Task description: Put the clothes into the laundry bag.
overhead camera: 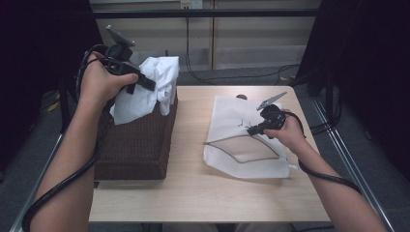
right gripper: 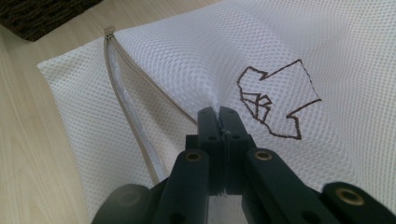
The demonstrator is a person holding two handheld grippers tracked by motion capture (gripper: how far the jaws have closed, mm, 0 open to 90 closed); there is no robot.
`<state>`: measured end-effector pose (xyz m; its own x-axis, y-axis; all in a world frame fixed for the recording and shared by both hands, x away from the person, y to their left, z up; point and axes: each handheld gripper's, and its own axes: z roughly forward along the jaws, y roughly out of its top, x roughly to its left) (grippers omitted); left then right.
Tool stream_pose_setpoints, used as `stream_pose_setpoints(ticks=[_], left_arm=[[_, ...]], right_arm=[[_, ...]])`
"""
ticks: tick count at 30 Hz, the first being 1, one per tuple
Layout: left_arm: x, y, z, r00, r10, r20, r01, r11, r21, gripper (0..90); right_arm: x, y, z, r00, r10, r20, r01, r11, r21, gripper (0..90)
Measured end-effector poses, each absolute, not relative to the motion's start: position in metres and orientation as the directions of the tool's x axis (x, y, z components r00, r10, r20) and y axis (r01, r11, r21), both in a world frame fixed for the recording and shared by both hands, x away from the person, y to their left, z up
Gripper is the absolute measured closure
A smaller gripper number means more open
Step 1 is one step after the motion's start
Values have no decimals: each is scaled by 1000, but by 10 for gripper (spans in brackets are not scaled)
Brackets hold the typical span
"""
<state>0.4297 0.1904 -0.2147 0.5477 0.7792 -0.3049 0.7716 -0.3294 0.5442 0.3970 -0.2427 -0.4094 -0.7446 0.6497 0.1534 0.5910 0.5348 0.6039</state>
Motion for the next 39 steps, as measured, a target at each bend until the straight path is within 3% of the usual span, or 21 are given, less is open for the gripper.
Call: stream_pose_setpoints(ticks=[39], left_arm=[[397, 120, -241, 728, 605, -323, 669, -526, 524, 680]], right_arm=[[404, -244, -410, -721, 675, 155, 603, 502, 620, 900]])
